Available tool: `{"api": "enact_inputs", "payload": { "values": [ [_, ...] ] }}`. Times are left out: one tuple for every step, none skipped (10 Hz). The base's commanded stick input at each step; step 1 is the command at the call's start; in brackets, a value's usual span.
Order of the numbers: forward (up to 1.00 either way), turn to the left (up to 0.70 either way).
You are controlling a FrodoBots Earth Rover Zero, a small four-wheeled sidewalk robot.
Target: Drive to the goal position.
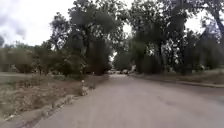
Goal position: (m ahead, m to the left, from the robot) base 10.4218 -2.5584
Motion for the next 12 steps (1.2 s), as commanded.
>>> {"api": "enact_inputs", "payload": {
  "values": [
    [1.0,0.01],
    [1.0,0.01],
    [1.0,0.01],
    [1.0,0.01],
    [1.0,0.01],
    [1.0,0.01],
    [1.0,0.01],
    [1.0,0.01],
    [1.0,0.01],
    [1.0,0.01],
    [1.0,0.01],
    [1.0,0.01]
  ]
}}
